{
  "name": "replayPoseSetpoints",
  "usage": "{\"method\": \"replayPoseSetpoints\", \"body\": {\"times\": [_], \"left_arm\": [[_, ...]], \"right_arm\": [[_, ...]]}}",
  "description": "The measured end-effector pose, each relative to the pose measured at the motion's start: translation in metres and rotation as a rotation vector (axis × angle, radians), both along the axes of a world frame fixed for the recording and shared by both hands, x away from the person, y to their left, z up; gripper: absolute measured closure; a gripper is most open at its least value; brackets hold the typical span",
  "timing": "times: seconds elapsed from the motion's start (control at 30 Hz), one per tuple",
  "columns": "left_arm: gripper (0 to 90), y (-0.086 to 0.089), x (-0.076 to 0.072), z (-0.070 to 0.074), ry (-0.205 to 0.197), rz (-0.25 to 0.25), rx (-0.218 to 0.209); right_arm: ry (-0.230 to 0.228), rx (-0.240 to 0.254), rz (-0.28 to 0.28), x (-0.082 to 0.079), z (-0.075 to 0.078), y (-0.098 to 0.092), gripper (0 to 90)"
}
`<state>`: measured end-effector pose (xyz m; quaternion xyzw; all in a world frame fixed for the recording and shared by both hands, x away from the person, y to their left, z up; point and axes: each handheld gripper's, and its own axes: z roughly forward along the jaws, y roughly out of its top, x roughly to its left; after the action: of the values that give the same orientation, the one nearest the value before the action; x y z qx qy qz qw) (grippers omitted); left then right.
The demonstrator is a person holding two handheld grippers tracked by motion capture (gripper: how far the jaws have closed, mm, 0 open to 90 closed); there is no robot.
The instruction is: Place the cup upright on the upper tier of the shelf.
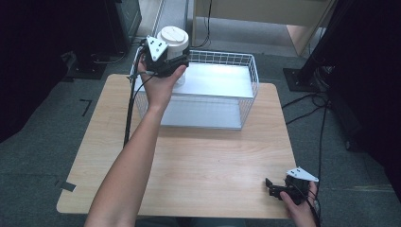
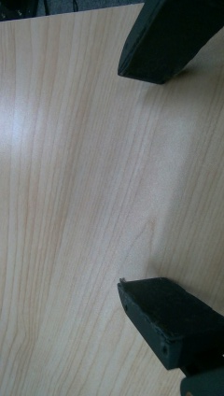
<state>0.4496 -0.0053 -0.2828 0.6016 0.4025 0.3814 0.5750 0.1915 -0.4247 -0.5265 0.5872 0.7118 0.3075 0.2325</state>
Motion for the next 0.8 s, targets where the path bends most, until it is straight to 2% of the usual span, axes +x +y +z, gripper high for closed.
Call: {"method": "replayPoseSetpoints", "body": {"times": [0.1, 0.13, 0.23, 0.43, 0.47, 0.67, 0.73, 0.8], "left_arm": [[12.1, -0.001, -0.001, 0.001, 0.01, 0.001, 0.007], [12.1, -0.002, -0.002, 0.002, 0.023, 0.003, 0.002], [1.9, -0.002, -0.002, 0.004, 0.08, -0.01, -0.024], [0.0, -0.003, -0.005, 0.005, 0.088, -0.018, 0.007], [0.0, -0.003, -0.005, 0.005, 0.088, -0.006, 0.004], [0.0, 0.003, -0.009, 0.005, 0.068, -0.014, -0.003], [0.0, 0.005, -0.009, 0.004, 0.081, -0.013, -0.022], [0.0, 0.006, -0.011, 0.004, 0.073, -0.012, -0.033]], "right_arm": [[0.0, 0.0, 0.0, 0.0, 0.0, 0.0, 0.2], [0.0, 0.0, 0.0, 0.0, 0.0, 0.0, 0.2], [0.0, 0.003, -0.002, 0.0, 0.0, 0.0, 0.4], [-0.001, -0.001, -0.001, -0.001, 0.0, 0.0, 0.4], [0.0, -0.002, 0.0, -0.001, 0.0, 0.0, 0.4], [0.0, -0.002, -0.001, -0.001, 0.0, 0.0, 0.4], [0.0, -0.002, -0.001, -0.001, 0.0, 0.0, 0.4], [0.0, -0.002, -0.001, -0.001, 0.0, 0.0, 0.4]]}}
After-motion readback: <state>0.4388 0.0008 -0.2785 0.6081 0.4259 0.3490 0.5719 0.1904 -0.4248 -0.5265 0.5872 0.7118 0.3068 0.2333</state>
